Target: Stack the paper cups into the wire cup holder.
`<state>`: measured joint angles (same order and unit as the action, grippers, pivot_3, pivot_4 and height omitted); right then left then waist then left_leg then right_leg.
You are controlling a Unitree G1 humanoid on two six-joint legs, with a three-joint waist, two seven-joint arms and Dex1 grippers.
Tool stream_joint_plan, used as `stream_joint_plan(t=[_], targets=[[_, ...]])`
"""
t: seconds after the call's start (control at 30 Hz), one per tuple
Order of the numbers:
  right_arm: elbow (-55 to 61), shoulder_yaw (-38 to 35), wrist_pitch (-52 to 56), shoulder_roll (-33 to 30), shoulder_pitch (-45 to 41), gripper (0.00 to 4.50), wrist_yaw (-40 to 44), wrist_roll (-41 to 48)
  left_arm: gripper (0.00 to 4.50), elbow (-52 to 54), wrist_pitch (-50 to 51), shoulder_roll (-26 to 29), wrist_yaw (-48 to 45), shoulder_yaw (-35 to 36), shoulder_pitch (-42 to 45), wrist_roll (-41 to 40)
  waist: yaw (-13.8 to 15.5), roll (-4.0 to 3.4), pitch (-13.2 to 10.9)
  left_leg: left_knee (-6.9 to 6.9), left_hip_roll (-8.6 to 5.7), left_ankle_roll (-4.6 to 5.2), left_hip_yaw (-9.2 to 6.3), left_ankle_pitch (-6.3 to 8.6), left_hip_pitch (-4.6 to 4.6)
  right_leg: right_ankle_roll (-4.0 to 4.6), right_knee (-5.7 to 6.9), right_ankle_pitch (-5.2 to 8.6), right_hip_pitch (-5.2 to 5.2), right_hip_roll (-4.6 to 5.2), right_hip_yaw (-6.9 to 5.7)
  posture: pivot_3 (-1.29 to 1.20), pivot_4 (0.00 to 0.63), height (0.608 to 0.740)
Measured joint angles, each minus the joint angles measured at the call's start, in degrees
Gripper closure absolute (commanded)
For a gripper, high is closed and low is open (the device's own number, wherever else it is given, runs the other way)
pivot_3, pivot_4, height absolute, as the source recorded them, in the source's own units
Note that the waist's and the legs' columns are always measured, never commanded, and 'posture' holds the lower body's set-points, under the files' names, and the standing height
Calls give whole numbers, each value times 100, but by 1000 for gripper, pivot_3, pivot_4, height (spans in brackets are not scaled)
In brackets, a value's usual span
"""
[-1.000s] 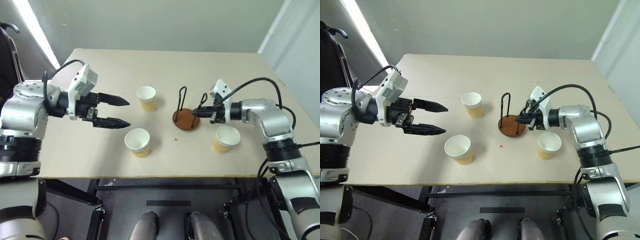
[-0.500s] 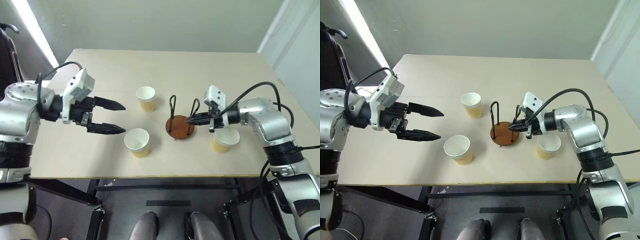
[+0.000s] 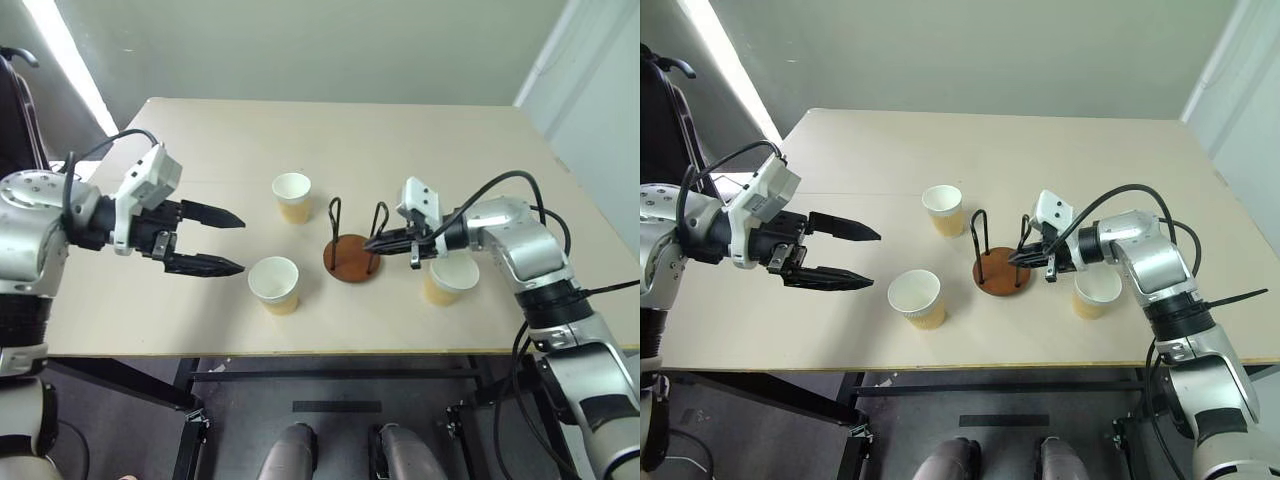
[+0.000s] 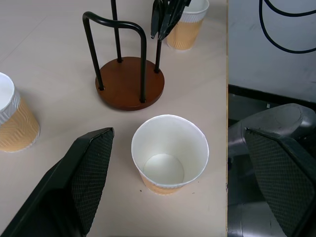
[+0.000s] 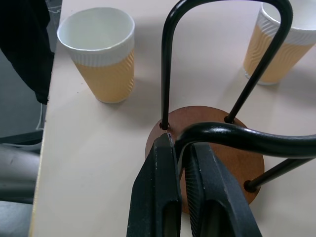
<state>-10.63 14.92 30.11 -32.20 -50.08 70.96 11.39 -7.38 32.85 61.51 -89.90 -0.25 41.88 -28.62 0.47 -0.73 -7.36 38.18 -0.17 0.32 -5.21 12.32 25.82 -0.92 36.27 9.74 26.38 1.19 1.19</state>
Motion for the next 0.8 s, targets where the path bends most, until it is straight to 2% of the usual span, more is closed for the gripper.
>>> stream_joint_plan(t=[0.8], targets=[[-940, 157, -782, -7, -275, 4479, 239, -494, 0, 0, 25, -107, 49, -1, -1, -36, -3, 0, 0, 0, 0, -2, 0, 0, -1, 9, 14, 4, 4, 0, 0, 0, 150, 740]])
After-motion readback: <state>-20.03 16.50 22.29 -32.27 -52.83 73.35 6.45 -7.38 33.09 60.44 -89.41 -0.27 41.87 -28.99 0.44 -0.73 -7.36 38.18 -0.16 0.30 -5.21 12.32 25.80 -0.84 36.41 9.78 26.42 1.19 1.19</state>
